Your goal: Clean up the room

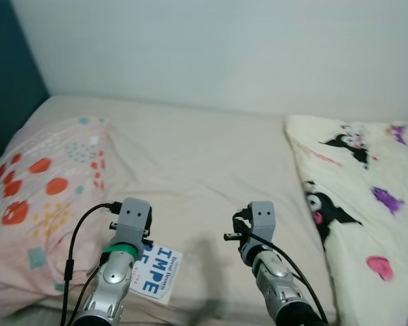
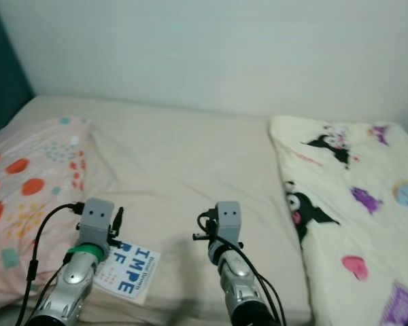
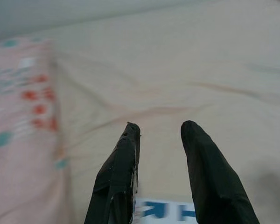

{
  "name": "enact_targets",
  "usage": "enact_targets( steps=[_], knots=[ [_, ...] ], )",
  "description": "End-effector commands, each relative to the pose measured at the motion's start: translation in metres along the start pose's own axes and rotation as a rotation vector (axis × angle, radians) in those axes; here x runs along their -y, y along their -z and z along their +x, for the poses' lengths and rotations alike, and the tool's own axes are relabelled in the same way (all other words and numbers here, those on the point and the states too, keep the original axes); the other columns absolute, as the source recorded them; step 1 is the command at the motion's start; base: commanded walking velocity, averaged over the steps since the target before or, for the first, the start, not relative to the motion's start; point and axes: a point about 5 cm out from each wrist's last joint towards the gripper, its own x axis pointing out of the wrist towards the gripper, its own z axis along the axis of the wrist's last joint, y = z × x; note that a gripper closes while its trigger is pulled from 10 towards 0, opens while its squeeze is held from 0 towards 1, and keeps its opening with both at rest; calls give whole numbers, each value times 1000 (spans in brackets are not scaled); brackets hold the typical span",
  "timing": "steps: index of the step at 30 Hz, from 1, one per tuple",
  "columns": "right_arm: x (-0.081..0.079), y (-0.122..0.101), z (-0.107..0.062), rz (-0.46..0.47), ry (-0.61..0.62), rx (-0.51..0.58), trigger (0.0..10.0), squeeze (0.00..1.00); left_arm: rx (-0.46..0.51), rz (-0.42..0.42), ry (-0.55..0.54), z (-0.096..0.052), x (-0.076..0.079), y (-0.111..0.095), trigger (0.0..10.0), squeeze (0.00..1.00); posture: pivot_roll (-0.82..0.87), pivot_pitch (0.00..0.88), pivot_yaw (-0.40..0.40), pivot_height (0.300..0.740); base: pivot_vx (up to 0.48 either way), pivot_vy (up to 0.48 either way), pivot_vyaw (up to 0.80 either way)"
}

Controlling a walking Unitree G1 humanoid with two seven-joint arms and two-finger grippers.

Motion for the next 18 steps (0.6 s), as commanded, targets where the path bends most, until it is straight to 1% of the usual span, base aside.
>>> enact_targets(
  steps=[1, 5, 8, 10, 14, 18],
  knots=[
    [2, 9, -2, 6, 9, -49, 10000, 0, -6, -8, 9, -1, 3, 3, 10000, 0, -10, 0, -13, 740, 0, 0, -800],
    [1, 10, -2, 0, 7, -55, 10000, 0, -6, -9, 8, -1, 3, 3, 10000, 0, -9, 0, -13, 740, 0, 0, -800],
    [-1, 11, -2, 13, -19, -71, 10000, 0, -6, -6, 12, -1, 3, 4, 10000, 0, -7, 0, -12, 740, 0, 0, -800],
    [-5, 13, -1, -6, -43, -91, 10000, 0, -5, -4, 17, -1, 3, 4, 10000, 0, -8, 0, -11, 740, 0, 0, 0],
    [-6, 15, -2, -15, -51, -110, 10000, 0, -7, -6, 21, -1, 3, 4, 10000, 0, -8, 0, -12, 740, 0, 0, 0],
    [-6, 16, -2, -10, -49, -120, 10000, 0, -22, -31, 15, -1, 4, 5, 10000, 0, -7, 0, -16, 740, 0, 0, 0]
  ],
)
